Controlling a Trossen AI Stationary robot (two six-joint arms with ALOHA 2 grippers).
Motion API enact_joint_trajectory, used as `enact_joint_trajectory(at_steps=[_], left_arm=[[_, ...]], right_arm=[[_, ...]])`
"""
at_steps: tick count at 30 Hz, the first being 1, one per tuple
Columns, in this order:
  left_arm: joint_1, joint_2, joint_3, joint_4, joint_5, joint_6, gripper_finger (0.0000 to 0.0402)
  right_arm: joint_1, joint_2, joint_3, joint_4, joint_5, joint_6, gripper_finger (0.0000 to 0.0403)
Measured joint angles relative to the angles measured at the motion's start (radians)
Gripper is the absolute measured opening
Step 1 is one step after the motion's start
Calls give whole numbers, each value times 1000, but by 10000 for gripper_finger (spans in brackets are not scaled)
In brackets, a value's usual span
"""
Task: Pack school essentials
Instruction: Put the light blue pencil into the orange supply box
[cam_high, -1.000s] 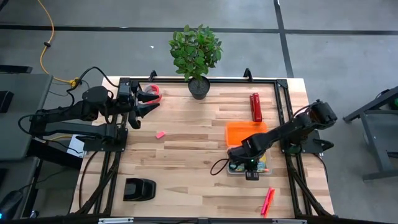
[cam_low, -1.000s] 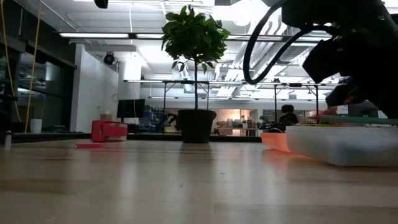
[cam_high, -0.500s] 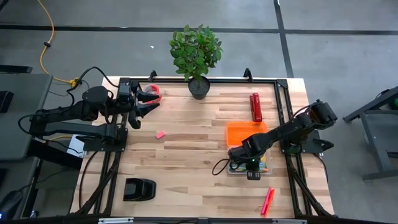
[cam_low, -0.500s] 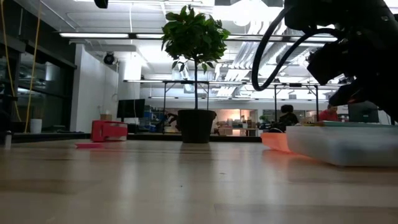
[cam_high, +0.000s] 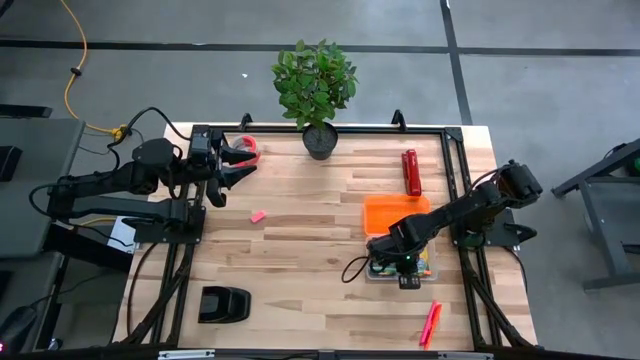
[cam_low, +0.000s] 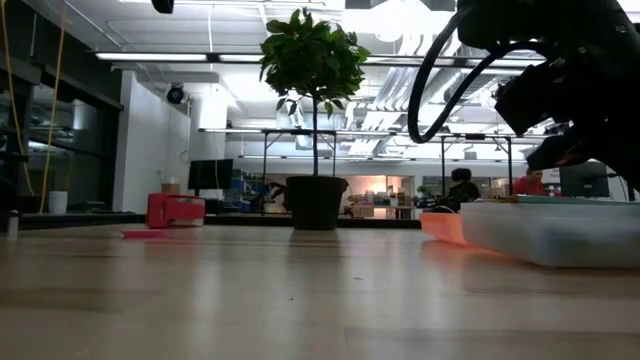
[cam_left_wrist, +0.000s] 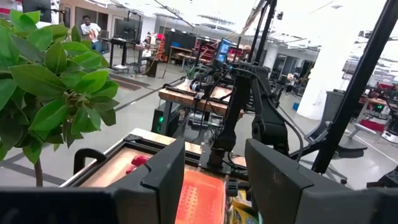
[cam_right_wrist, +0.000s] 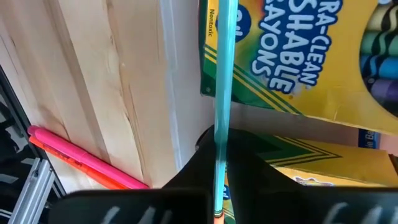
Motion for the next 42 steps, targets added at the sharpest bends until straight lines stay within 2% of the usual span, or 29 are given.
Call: enact_joint_trajectory(at_steps=[4, 9, 16, 28, 33, 42], left_arm=[[0, 0, 0, 0, 0, 0, 158], [0, 0, 0, 0, 0, 0, 158], [0, 0, 0, 0, 0, 0, 158], [0, 0, 0, 0, 0, -3, 158], [0, 0, 0, 0, 0, -1, 158], [0, 0, 0, -1, 0, 0, 158]], right_arm=[[0, 0, 0, -4, 0, 0, 14], [0, 0, 0, -50, -3, 0, 5], [0, 0, 0, -84, -51, -1, 3], [0, 0, 0, -51, -46, -3, 7], [0, 0, 0, -52, -50, 0, 33], [0, -24, 0, -79, -47, -27, 130]])
